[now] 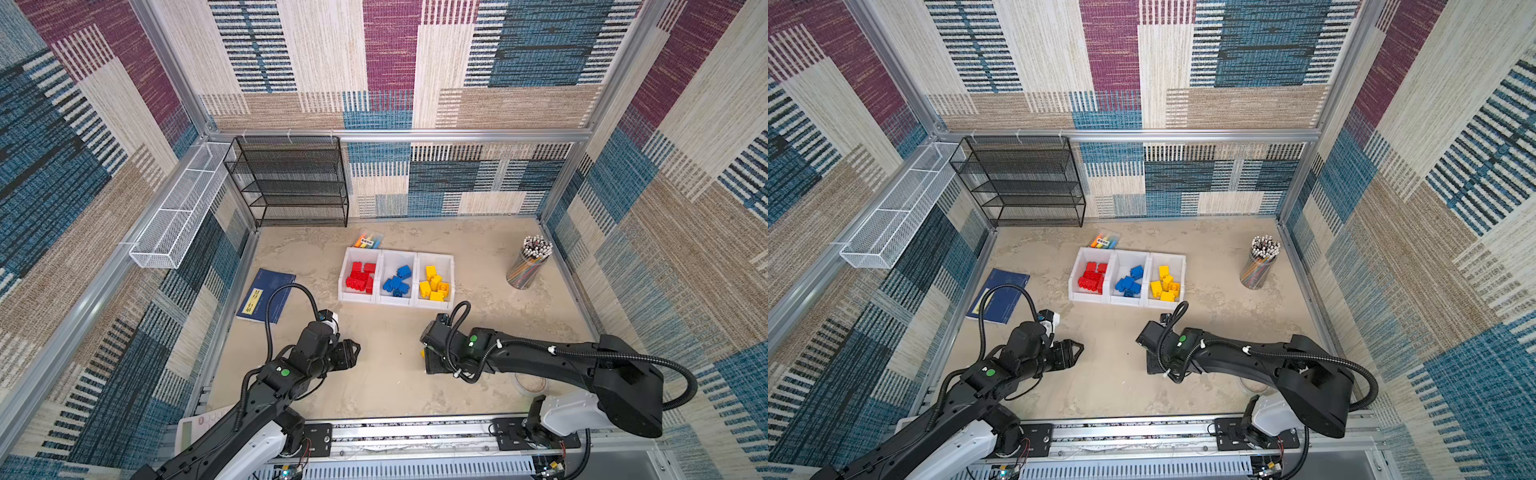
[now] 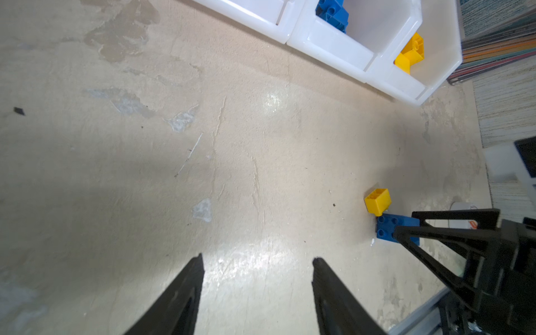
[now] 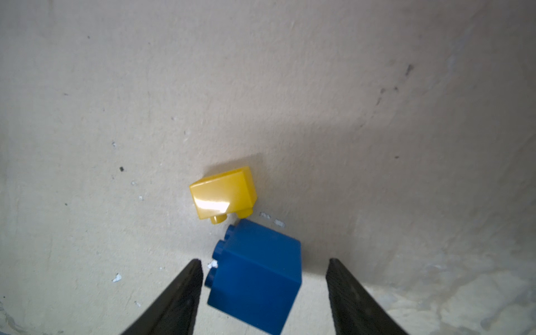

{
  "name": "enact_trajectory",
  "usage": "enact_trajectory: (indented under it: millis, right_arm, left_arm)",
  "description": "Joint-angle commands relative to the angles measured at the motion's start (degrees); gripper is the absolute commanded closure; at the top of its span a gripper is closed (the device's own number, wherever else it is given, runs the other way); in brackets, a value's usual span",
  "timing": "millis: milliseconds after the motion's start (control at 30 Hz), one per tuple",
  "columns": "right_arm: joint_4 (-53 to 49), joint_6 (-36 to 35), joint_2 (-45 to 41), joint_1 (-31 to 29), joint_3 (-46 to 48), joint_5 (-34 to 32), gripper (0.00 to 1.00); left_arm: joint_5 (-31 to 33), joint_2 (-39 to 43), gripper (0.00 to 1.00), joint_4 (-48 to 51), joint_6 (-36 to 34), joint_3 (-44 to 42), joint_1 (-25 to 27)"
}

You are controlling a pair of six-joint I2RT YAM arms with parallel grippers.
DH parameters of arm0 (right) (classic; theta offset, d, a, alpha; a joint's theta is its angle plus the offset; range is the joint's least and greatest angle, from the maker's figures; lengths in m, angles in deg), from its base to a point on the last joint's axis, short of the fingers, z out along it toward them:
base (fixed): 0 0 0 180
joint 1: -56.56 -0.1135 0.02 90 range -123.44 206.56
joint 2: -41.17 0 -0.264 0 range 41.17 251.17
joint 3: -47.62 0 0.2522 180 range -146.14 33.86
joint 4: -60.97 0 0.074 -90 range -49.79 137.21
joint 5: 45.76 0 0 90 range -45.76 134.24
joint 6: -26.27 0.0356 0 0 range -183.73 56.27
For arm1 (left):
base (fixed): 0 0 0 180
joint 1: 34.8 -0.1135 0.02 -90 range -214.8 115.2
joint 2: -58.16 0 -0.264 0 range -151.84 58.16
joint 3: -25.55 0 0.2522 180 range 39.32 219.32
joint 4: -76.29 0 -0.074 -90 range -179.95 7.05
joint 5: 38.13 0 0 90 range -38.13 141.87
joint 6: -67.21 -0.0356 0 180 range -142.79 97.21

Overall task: Sort the legos into containers by color
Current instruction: 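Grasp the blue 2x2 brick beside the yellow brick with the right gripper, then carry the blue brick into the blue compartment and release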

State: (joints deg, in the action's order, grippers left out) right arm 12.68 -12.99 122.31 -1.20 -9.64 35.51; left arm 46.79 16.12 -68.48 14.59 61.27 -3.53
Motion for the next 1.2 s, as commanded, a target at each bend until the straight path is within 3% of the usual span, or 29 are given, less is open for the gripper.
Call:
enact_trajectory:
  millis: [0, 467, 667, 900, 1167]
  right_arm:
    - [0.2, 1.2, -0.4, 0.0, 0.3, -1.5, 0.35]
    - [-0.4, 1.3, -1.6, -0.1, 1.1, -1.9, 0.55]
    - [-2.1, 0.1, -4.5, -0.1, -1.1, -3.7, 0.58]
    - [-1.4, -13.7, -0.8, 4.2, -14.6, -6.9, 0.58]
    - [6.6, -29.3, 14.2, 14.8, -33.2, -1.5, 0.58]
  left_arm:
    - [-0.7, 0.8, 0.37, 0.5, 1.5, -0.7, 0.1]
    - [-0.3, 2.8, 0.37, 1.1, 1.9, -1.6, 0.1]
    - [-0.2, 2.6, 0.37, 1.2, 2.0, -1.2, 0.1]
    - [-0.3, 2.7, 0.37, 1.5, 2.2, -0.8, 0.1]
    - [-0.6, 4.9, 0.37, 2.8, 2.6, -0.2, 0.1]
